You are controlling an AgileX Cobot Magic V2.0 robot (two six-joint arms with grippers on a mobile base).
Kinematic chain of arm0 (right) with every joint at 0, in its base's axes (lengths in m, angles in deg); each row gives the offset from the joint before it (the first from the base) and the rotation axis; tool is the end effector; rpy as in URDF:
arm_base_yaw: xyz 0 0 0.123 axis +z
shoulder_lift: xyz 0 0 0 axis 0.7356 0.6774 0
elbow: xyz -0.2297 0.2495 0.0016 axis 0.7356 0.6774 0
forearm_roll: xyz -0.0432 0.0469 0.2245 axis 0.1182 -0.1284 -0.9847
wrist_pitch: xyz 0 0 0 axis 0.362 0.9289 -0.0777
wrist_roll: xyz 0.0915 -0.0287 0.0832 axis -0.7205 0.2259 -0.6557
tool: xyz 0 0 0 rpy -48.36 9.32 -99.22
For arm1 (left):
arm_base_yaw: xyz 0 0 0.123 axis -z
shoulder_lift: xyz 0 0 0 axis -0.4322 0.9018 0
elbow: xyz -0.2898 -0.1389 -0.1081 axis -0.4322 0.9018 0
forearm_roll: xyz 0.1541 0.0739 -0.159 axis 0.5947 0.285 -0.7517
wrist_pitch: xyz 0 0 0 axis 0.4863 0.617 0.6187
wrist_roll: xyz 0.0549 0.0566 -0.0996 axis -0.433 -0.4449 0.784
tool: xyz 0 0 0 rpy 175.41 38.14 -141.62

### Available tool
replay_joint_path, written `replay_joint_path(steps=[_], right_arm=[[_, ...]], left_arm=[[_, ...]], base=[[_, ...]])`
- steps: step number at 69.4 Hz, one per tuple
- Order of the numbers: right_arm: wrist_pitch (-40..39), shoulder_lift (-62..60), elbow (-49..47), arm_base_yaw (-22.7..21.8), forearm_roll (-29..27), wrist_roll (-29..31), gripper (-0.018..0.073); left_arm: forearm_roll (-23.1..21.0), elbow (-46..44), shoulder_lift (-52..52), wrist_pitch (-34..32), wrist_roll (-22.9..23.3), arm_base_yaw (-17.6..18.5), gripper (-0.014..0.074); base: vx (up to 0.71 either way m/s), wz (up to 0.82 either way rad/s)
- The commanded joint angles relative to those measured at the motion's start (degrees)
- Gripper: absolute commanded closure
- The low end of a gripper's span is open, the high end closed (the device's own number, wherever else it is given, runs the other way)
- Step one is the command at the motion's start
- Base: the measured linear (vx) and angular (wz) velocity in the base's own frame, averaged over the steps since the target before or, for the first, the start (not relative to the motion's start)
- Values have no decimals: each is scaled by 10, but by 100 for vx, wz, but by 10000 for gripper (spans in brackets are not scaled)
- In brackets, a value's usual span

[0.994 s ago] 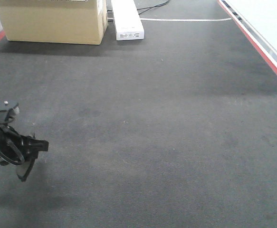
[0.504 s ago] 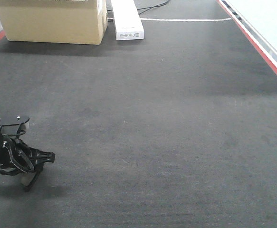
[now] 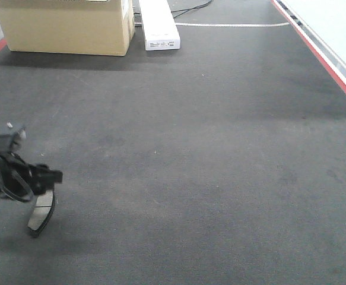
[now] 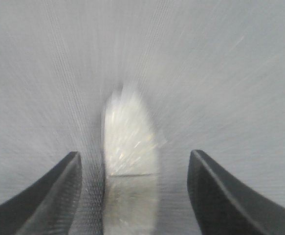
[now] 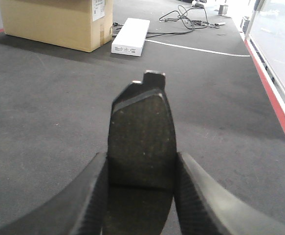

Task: Move and align brake pads A on conveyor
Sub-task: 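Lower the left gripper and release its brake pad onto the belt, then raise the empty left gripper away from the belt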

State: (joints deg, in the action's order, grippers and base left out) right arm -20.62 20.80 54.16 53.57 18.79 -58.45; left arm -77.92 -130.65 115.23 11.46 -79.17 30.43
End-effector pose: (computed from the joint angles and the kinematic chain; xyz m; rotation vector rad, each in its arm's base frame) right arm 0.0064 0.0110 0.3385 -0.2650 1.7591 0.0595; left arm 0.3120 -0.0339 0.2446 -0.0442 2.5838 -0.1580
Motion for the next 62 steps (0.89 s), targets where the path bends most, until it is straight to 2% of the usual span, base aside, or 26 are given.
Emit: replay_joint_path(steps=[1,10,19,35,56,62], right_arm=[[-56,8,-16,-2,-1,4,564],[-56,8,-16,-2,-1,4,564],[-56,8,-16,-2,-1,4,564],[-56,8,-16,-2,-1,4,564],[-56,8,-16,-2,-1,4,564],[-56,8,-16,-2,-1,4,564]], left_arm=[[8,-17,-68,-7,1,3,135],[41,-10,-140,16,1,3,135],[60,21,-221,11,0,3,135],[61,119,-383,-36,0,3,135],[50,218,-584,-57,-3,3,135],[50,248,-634,-77,-25,3,135]], base=[[0,0],[0,0],[0,0],[0,0],[0,0],[0,0]])
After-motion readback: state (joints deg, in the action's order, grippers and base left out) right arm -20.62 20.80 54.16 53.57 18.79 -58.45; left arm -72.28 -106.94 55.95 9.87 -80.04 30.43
